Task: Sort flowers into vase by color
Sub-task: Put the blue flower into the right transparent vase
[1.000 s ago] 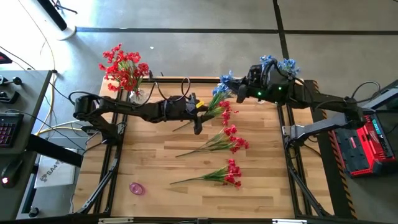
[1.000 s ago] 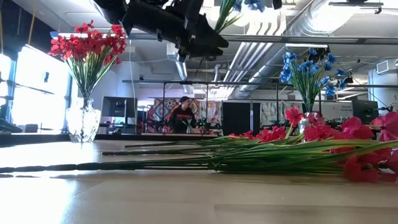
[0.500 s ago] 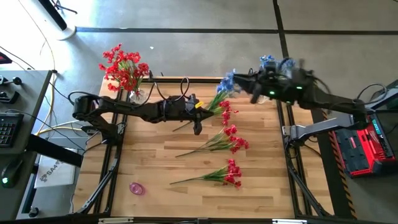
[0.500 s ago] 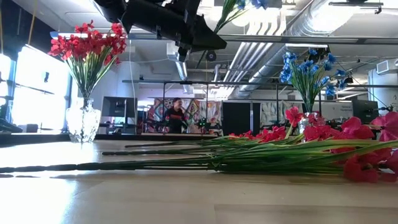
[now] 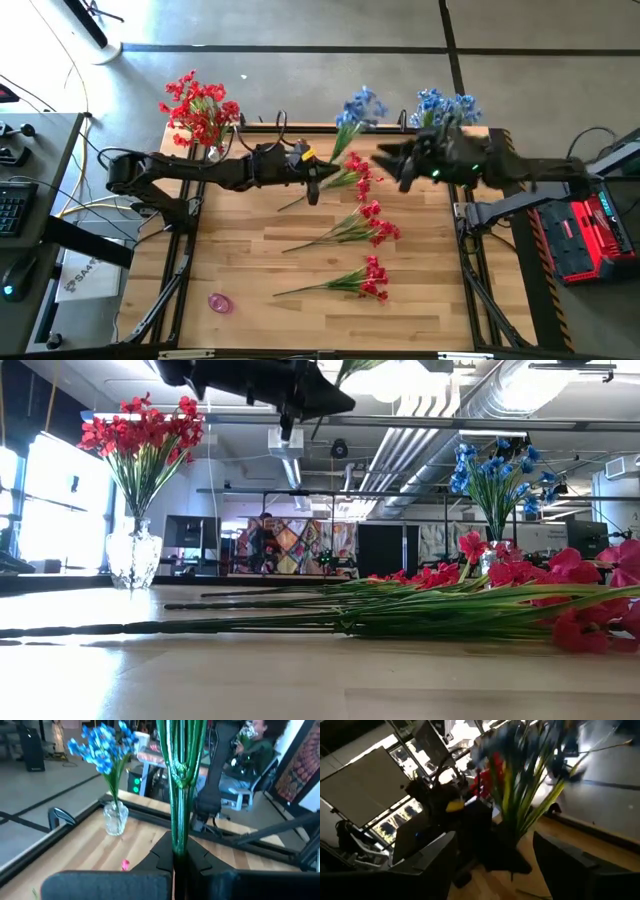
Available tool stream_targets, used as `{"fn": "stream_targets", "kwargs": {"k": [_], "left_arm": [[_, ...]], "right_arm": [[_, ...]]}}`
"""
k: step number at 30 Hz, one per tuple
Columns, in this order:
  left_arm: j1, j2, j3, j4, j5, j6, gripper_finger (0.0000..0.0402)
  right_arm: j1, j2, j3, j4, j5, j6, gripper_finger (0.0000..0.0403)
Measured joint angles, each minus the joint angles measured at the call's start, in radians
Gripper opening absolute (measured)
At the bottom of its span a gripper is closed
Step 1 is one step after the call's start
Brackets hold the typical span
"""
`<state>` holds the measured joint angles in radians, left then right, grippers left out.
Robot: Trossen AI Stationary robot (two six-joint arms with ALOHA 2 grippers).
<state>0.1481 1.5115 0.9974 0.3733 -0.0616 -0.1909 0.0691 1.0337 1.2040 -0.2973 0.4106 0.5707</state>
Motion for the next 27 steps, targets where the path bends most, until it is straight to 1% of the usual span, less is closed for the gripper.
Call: {"fn": "stream_targets", "kwargs": {"k": [5, 9, 14, 17, 19, 22, 25, 27], "left_arm": [[0.01, -0.02, 0.0, -0.001, 0.013, 0.0, 0.0], [0.009, -0.021, 0.0, 0.0, 0.058, 0.009, 0.0], [0.009, -0.021, 0.0, 0.035, 0.148, 0.036, 0.0], [0.009, -0.021, 0.0, 0.045, 0.188, 0.06, 0.0], [0.008, -0.021, 0.0, 0.045, 0.214, 0.074, 0.0], [-0.003, -0.021, 0.0, 0.042, 0.237, 0.099, 0.0], [-0.014, -0.021, 0.0, 0.042, 0.239, 0.114, 0.0], [-0.014, -0.021, 0.0, 0.038, 0.248, 0.109, 0.0]], "right_arm": [[0.013, 0.088, -0.075, 0.187, -0.006, 0.024, 0.0255], [-0.013, 0.161, -0.078, 0.286, -0.029, -0.007, 0.0255], [-0.063, 0.219, -0.078, 0.366, -0.114, -0.012, 0.0255], [-0.078, 0.232, -0.078, 0.39, -0.159, -0.011, 0.0247], [-0.083, 0.232, -0.078, 0.389, -0.16, -0.011, 0.023], [-0.089, 0.231, -0.078, 0.391, -0.158, -0.011, 0.0186], [-0.089, 0.231, -0.078, 0.392, -0.158, -0.011, 0.0123], [-0.089, 0.231, -0.078, 0.392, -0.159, -0.012, 0.0071]]}}
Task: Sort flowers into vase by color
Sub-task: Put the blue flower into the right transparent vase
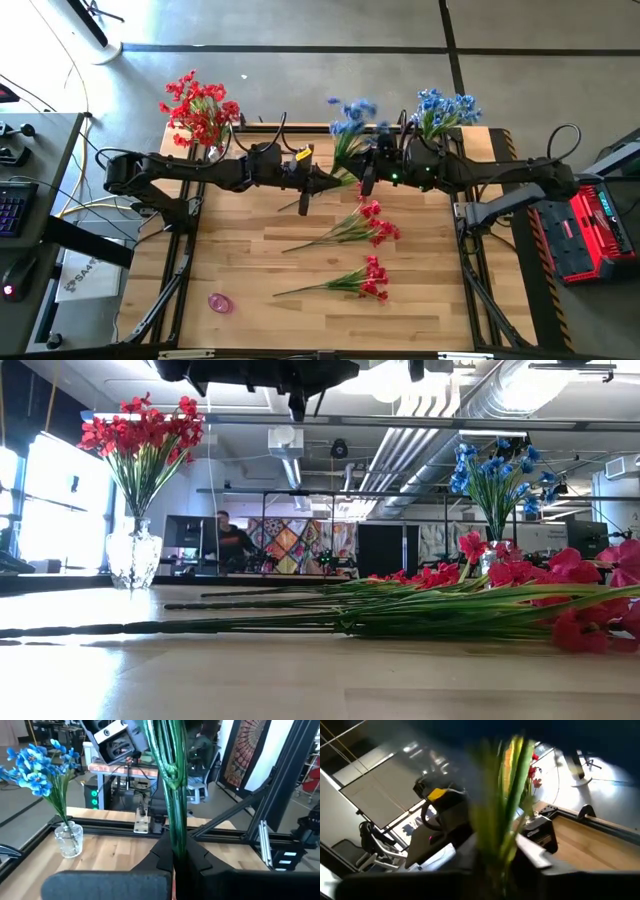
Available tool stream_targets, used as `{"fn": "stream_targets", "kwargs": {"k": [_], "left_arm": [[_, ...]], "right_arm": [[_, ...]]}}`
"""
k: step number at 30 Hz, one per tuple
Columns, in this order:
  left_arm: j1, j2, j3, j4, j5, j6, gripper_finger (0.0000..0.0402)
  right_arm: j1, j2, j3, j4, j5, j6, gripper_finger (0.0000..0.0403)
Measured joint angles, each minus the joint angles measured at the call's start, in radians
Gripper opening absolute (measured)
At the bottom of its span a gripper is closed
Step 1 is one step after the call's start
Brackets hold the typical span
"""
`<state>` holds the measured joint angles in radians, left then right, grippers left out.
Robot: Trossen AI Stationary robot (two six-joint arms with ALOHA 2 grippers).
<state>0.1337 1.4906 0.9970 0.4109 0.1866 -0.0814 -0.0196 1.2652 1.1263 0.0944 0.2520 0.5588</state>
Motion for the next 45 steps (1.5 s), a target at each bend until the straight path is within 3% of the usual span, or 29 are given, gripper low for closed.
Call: {"fn": "stream_targets", "kwargs": {"k": [3, 9, 17, 26, 33, 39, 45], "left_arm": [[0.0, 0.0, 0.0, -0.006, 0.003, -0.032, 0.0001], [0.008, 0.0, 0.0, -0.081, 0.007, -0.074, 0.0029], [0.05, -0.003, -0.001, -0.25, -0.002, -0.151, 0.0087], [0.077, -0.1, -0.001, -0.325, -0.074, -0.081, 0.0079], [0.111, -0.199, -0.008, -0.445, -0.088, -0.013, 0.0063], [0.122, -0.253, -0.102, -0.409, -0.087, -0.042, 0.0062], [0.122, -0.289, -0.202, -0.33, -0.089, -0.098, 0.0062]], "right_arm": [[0.0, -0.001, 0.0, -0.005, 0.0, -0.021, 0.0014], [-0.005, -0.003, 0.0, -0.089, 0.04, -0.006, 0.0004], [-0.005, -0.063, 0.0, -0.312, 0.195, 0.027, 0.0001], [0.01, -0.149, -0.014, -0.594, 0.375, 0.118, 0.0], [0.049, -0.237, -0.176, -0.551, 0.444, 0.207, 0.0], [0.062, -0.318, -0.294, -0.501, 0.483, 0.226, 0.0], [0.062, -0.38, -0.317, -0.513, 0.548, 0.009, 0.0]]}}
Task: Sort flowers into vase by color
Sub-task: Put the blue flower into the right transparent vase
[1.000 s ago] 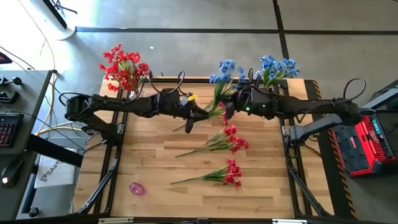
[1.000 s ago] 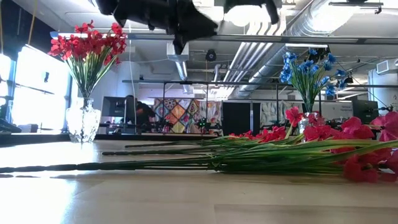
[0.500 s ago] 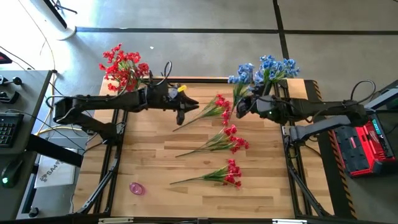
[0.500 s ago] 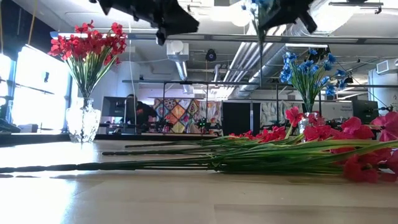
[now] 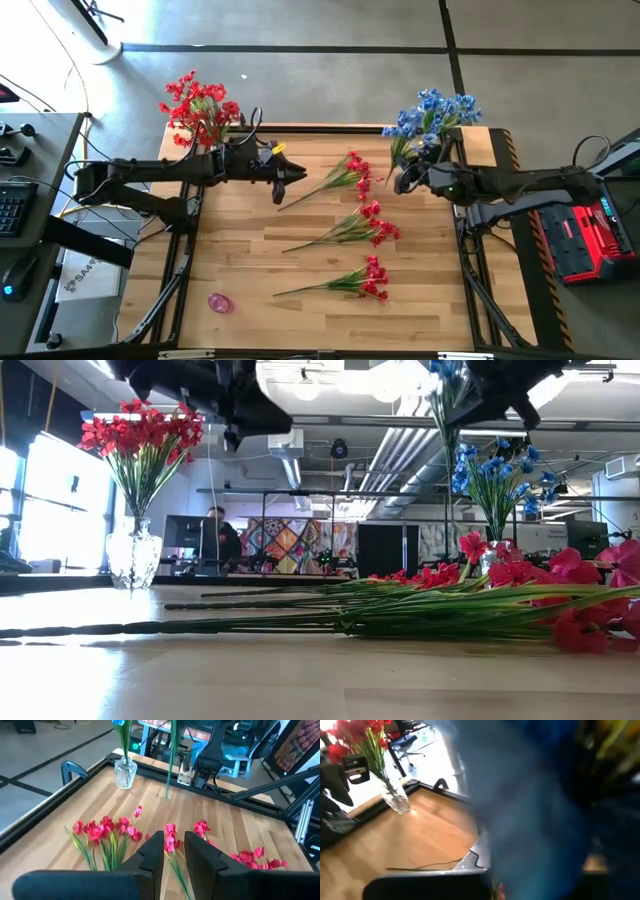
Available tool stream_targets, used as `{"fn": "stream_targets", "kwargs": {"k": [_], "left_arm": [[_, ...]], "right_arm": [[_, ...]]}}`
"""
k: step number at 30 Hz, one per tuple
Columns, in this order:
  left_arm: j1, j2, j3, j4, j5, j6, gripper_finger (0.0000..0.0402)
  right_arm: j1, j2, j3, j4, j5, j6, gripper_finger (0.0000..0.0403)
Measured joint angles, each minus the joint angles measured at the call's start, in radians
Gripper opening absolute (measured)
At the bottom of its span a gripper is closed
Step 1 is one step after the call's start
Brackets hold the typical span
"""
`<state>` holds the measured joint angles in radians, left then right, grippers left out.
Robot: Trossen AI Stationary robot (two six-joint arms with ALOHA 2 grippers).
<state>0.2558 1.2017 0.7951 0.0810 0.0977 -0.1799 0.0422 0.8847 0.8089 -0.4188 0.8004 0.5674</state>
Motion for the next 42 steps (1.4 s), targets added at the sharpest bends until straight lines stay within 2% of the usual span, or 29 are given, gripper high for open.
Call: {"fn": "stream_targets", "kwargs": {"k": [3, 8, 14, 26, 34, 42], "left_arm": [[0.0, -0.008, -0.02, -0.006, -0.014, -0.002, 0.0062], [0.001, -0.008, -0.028, -0.002, -0.022, -0.01, 0.0062], [0.022, -0.008, -0.028, -0.001, -0.029, -0.009, 0.0062], [0.08, -0.008, -0.028, -0.006, -0.02, -0.009, 0.0062], [0.093, -0.008, -0.028, -0.009, -0.02, 0.001, 0.0062], [0.094, -0.007, -0.028, -0.01, -0.031, 0.001, 0.0062]], "right_arm": [[-0.008, -0.027, 0.0, -0.003, 0.056, -0.062, 0.0], [-0.076, -0.073, 0.002, -0.062, 0.132, -0.006, 0.0], [-0.224, -0.081, 0.002, -0.098, 0.142, -0.073, 0.0], [-0.46, -0.087, -0.018, -0.068, 0.182, -0.069, 0.0], [-0.538, -0.086, -0.151, 0.089, 0.211, -0.061, 0.0], [-0.553, -0.086, -0.193, 0.096, 0.188, -0.061, 0.0]]}}
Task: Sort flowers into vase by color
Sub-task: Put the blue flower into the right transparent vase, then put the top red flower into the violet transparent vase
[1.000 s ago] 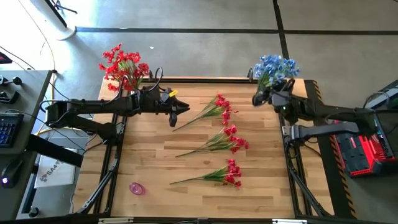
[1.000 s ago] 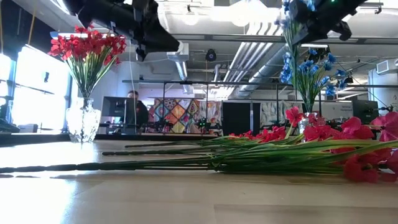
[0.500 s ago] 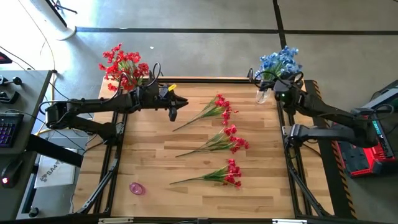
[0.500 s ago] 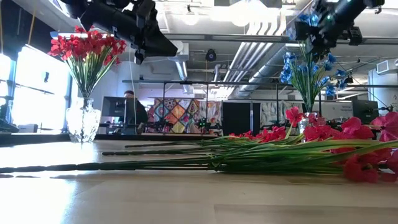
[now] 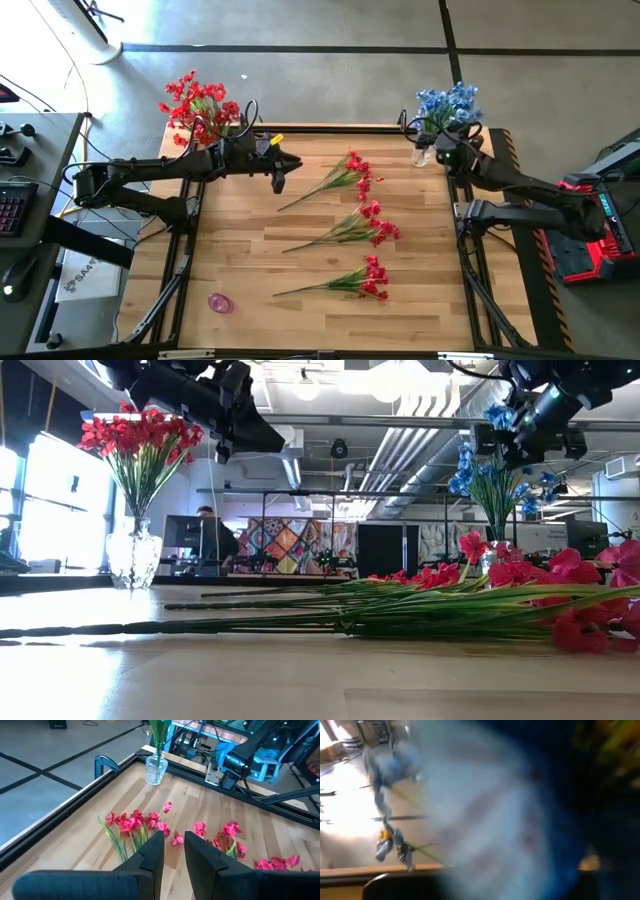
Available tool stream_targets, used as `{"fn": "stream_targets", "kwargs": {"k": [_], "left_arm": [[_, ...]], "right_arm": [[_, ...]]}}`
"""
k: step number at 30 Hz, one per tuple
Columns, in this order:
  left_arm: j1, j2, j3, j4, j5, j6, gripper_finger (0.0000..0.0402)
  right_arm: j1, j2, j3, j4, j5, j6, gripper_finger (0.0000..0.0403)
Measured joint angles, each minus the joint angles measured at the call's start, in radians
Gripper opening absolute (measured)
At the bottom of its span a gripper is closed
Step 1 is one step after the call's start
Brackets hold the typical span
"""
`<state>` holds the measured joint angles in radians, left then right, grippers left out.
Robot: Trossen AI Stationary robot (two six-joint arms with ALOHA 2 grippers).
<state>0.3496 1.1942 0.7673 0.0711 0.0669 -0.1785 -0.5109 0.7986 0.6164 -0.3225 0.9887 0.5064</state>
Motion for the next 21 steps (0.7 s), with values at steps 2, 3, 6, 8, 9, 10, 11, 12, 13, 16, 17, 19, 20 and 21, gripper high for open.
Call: {"fn": "stream_targets", "kwargs": {"k": [2, 3, 6, 8, 9, 10, 11, 12, 13, 16, 17, 19, 20, 21], "left_arm": [[0.0, 0.0, 0.0, 0.0, -0.014, 0.007, 0.0062], [0.0, 0.0, 0.0, 0.0, -0.024, 0.01, 0.0062], [0.0, 0.0, 0.0, 0.0, -0.047, 0.013, 0.0062], [0.0, 0.0, 0.0, 0.0, -0.051, 0.014, 0.0062], [0.0, 0.0, 0.0, 0.0, -0.052, 0.014, 0.0062], [0.0, 0.0, 0.0, 0.0, -0.052, 0.014, 0.0062], [0.0, 0.0, 0.0, 0.0, -0.052, 0.011, 0.0062], [0.0, 0.0, 0.0, 0.0, -0.052, 0.005, 0.0062], [0.0, 0.0, 0.0, 0.0, -0.052, -0.001, 0.0062], [0.0, 0.0, 0.0, 0.0, -0.053, -0.003, 0.0062], [0.0, 0.0, 0.0, 0.0, -0.053, -0.003, 0.0062], [-0.001, 0.0, 0.0, -0.001, -0.051, -0.003, 0.0062], [-0.001, 0.0, 0.0, -0.005, -0.049, -0.003, 0.0062], [-0.001, 0.0, 0.001, -0.011, -0.048, -0.004, 0.0062]], "right_arm": [[-0.002, 0.0, -0.021, -0.001, -0.039, 0.033, 0.0001], [-0.003, 0.0, -0.032, -0.002, -0.06, 0.045, 0.0003], [-0.003, 0.0, -0.07, -0.002, -0.111, 0.075, 0.0017], [-0.003, 0.001, -0.092, -0.003, -0.135, 0.11, 0.0033], [-0.004, 0.001, -0.099, -0.005, -0.146, 0.126, 0.0044], [-0.005, 0.001, -0.102, -0.005, -0.155, 0.14, 0.0055], [-0.006, 0.001, -0.103, -0.005, -0.162, 0.151, 0.0067], [-0.007, 0.001, -0.103, -0.002, -0.169, 0.158, 0.0081], [-0.007, 0.0, -0.102, -0.002, -0.173, 0.168, 0.0094], [-0.007, -0.001, -0.089, -0.002, -0.188, 0.169, 0.0136], [-0.007, -0.002, -0.085, -0.002, -0.196, 0.169, 0.015], [-0.006, -0.002, -0.076, -0.006, -0.218, 0.167, 0.0175], [-0.006, -0.002, -0.07, -0.006, -0.222, 0.166, 0.0187], [-0.005, -0.002, -0.062, -0.008, -0.223, 0.165, 0.0197]]}}
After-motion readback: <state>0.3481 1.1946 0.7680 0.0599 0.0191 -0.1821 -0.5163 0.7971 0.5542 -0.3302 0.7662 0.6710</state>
